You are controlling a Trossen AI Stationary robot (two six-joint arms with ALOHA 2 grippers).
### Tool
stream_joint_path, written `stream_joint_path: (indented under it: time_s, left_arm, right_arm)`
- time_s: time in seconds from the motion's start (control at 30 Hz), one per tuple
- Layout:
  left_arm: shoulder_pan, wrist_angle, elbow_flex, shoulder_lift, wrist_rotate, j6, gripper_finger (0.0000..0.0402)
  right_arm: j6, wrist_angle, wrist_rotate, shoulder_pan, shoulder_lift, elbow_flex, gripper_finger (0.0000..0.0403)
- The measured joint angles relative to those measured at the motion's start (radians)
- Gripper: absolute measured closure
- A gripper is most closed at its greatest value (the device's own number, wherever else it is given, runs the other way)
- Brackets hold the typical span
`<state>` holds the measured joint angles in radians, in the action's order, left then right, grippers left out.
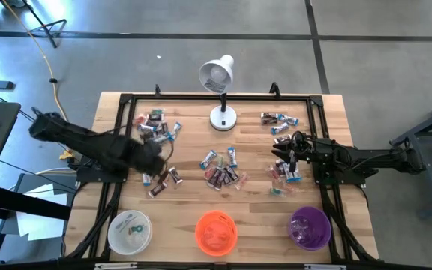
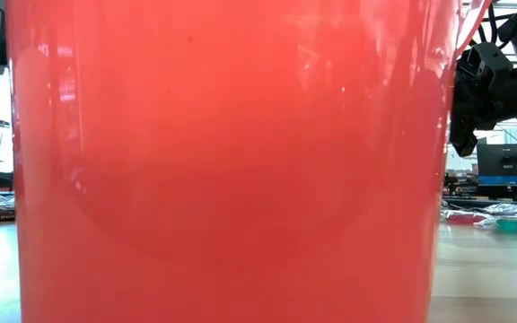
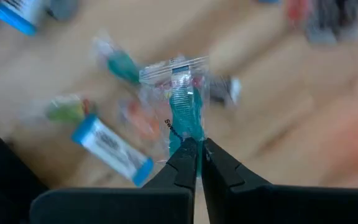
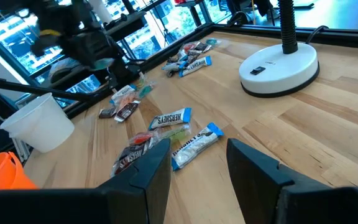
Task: Organize candy in baskets
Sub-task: Put the blue gummy into the white bucket
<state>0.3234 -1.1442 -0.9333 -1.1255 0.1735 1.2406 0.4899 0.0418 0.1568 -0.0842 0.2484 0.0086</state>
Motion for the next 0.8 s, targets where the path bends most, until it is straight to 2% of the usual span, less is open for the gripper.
stream_joint_path:
  time_s: [0.17,0.4,0.57,0.8]
  left_arm:
    - [0.267,0.007,0.0,0.002,0.046,0.168,0.0401]
    - [0.558,0.084,0.0,-0.025,0.107,0.455,0.0401]
    - [0.684,0.106,-0.048,-0.076,0.159,0.583,0.0401]
    - [0.758,-0.07,-0.234,-0.233,0.147,0.666,0.0401]
  right_arm:
    - [0.0,0.0,0.0,0.0,0.0,0.0,0.0251]
    - [0.0,0.0,0.0,0.0,0.0,0.0,0.0251]
    - [0.0,0.0,0.0,0.0,0.0,0.0,0.0251]
    - [0.0,0.0,0.0,0.0,0.0,0.0,0.0251]
